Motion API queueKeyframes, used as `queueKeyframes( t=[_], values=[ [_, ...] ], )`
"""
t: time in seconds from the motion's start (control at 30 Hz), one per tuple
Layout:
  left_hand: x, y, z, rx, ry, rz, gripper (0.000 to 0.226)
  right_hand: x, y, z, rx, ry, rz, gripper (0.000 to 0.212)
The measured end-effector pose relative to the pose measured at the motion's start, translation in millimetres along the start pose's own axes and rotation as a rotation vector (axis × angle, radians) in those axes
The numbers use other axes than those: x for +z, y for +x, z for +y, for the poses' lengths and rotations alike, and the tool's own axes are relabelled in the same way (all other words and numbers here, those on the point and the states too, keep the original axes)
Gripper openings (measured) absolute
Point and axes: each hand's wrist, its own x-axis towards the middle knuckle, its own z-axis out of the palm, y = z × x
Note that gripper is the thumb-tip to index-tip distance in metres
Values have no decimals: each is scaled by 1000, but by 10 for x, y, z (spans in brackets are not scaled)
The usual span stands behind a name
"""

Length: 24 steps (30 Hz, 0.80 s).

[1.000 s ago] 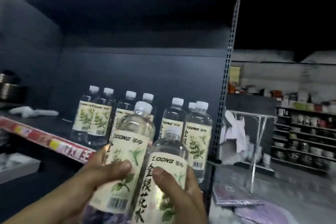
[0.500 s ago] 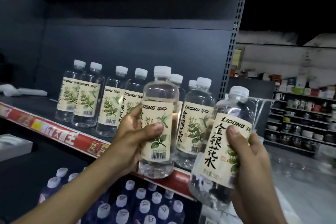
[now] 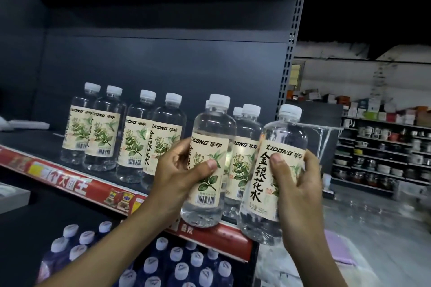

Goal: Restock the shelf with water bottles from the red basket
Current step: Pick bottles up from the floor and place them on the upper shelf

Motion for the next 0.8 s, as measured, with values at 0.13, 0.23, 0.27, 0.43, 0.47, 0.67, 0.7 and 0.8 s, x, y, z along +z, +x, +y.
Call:
queueKeyframes(
  t=[0.13,0.23,0.27,0.43,0.47,0.67,0.7,0.8],
  values=[
    [55,9,19,16,161,79,112,53,-4,-2,-55,-61,-17,84],
    [74,48,0,27,172,94,101,106,4,0,-78,-107,-18,75],
    [71,63,-14,29,185,104,103,118,-1,-8,-84,-104,-17,69],
    [72,91,-75,146,264,90,71,144,40,69,-88,-137,-20,54],
    [80,90,-92,172,270,96,67,152,50,85,-87,-142,-23,55],
    [90,25,-176,223,441,81,69,211,25,72,-38,-181,-25,51],
    [95,-9,-170,219,499,70,73,212,-1,59,-16,-177,-35,56],
    [69,-93,-197,197,670,33,90,191,-60,56,49,-173,-106,73]
  ],
)
